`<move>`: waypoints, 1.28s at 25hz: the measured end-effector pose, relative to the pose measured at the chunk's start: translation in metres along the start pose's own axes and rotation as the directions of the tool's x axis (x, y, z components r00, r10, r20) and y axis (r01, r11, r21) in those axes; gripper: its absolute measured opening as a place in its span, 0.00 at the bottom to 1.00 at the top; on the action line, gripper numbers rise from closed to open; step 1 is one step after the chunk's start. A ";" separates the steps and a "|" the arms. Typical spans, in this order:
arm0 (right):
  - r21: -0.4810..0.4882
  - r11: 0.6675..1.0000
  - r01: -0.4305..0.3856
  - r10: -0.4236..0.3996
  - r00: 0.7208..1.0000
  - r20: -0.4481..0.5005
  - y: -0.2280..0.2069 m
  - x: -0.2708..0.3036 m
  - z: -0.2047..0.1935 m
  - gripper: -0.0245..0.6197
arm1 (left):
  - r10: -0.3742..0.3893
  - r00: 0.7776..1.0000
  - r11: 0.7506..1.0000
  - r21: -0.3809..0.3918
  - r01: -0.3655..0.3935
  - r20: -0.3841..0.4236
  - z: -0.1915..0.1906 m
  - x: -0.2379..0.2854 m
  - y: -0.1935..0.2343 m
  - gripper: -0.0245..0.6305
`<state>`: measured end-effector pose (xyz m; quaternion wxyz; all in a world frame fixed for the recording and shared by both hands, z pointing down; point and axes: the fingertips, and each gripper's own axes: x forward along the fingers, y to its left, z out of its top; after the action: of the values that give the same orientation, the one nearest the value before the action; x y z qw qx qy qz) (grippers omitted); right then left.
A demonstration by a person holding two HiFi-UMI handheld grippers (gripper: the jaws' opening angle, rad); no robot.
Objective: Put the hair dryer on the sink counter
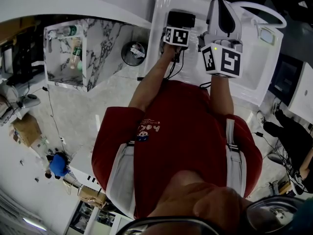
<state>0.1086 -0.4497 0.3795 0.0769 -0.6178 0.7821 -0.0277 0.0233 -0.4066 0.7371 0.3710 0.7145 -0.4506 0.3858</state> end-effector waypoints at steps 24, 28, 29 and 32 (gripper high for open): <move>0.005 1.000 -0.001 0.001 1.000 0.001 0.002 -0.004 0.001 0.04 | 0.042 0.995 0.998 0.045 -0.038 -0.090 -0.019 0.017 -0.003 0.35; 0.008 1.000 0.002 -0.002 1.000 0.001 0.002 -0.007 0.001 0.04 | 0.042 0.995 0.998 0.046 -0.038 -0.086 -0.019 0.017 -0.002 0.36; 0.006 1.000 0.001 -0.001 1.000 0.000 0.003 -0.007 0.001 0.04 | 0.040 0.996 0.998 0.044 -0.036 -0.084 -0.018 0.017 -0.002 0.36; 0.005 1.000 0.000 0.000 1.000 0.001 0.003 -0.010 0.002 0.04 | 0.031 0.996 0.999 0.032 -0.029 -0.081 -0.018 0.016 -0.003 0.36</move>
<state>0.1084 -0.4394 0.3775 0.0787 -0.6176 0.7820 -0.0292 0.0270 -0.3952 0.7583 0.3723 0.6969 -0.4397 0.4271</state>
